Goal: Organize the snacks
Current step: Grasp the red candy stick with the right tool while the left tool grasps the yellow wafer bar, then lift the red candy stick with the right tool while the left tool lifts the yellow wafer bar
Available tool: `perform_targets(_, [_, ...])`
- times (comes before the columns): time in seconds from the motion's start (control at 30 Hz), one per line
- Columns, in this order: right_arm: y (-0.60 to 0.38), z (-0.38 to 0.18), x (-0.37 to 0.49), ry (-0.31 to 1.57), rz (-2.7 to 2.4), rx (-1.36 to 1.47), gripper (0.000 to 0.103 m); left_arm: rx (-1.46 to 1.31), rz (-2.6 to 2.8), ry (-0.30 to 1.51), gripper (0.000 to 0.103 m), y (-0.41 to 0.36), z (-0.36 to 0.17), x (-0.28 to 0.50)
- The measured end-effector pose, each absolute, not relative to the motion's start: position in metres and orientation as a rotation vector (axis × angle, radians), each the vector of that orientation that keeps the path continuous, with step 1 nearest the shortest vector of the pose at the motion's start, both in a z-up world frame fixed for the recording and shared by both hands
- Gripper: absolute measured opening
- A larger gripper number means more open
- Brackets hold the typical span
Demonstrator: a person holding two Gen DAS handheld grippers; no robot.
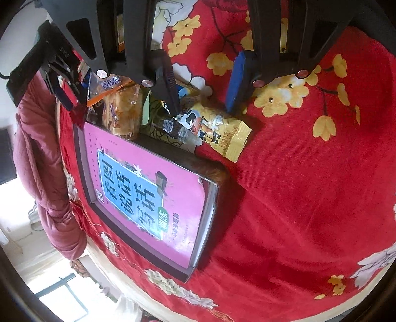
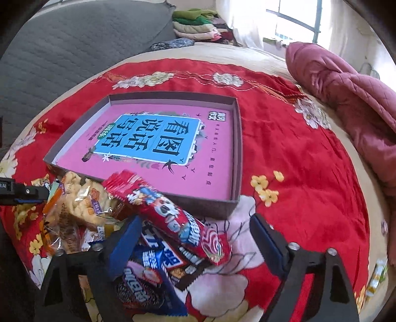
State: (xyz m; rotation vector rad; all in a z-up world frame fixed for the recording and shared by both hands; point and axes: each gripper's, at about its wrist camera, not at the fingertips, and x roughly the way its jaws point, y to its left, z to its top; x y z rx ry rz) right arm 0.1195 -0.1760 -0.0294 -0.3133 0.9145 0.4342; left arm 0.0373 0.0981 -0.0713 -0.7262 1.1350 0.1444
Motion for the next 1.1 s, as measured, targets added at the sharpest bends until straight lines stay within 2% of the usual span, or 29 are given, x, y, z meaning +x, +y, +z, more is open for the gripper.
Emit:
perform_targets(0.07, [-0.172,-0.031,0.122,0.913,0.455,-0.321,0.070,-0.737,0.139,1.128,0.039,0.100,-0.072,0.037])
perform_targets(0.13, [-0.169,-0.032,0.123,0.913,0.455,-0.335,0.069,-0.769,0.132,1.120,0.039,0.103,-0.074,0.037])
perform_targets(0.17, [-0.168,-0.034,0.123,0.911,0.452,-0.346,0.063,-0.780,0.128,1.117,0.039,0.104,-0.075,0.037])
perform_targets(0.2, [-0.169,-0.035,0.124,0.919,0.453,-0.347,0.057,-0.794,0.122,1.113,0.039,0.106,-0.076,0.037])
perform_targets(0.23, [-0.169,-0.035,0.124,0.927,0.464,-0.339,0.044,-0.807,0.116,1.110,0.039,0.107,-0.077,0.038])
perform_targets(0.3, [-0.168,-0.036,0.123,0.931,0.479,-0.337,0.040,-0.838,0.109,1.106,0.039,0.109,-0.080,0.038])
perform_targets(0.37, [-0.165,-0.035,0.120,0.917,0.489,-0.353,0.031,-0.847,0.105,1.101,0.039,0.109,-0.081,0.038])
perform_targets(0.5, [-0.165,-0.032,0.118,0.898,0.489,-0.346,0.027,-0.863,0.084,1.085,0.038,0.109,-0.082,0.040])
perform_targets(0.73, [-0.173,-0.025,0.120,0.889,0.482,-0.293,0.024,-1.031,0.030,1.049,0.016,0.127,-0.094,0.037])
perform_targets(1.1, [-0.188,-0.010,0.116,0.859,0.499,-0.191,0.021,-0.856,-0.020,0.993,0.010,0.107,-0.055,0.039])
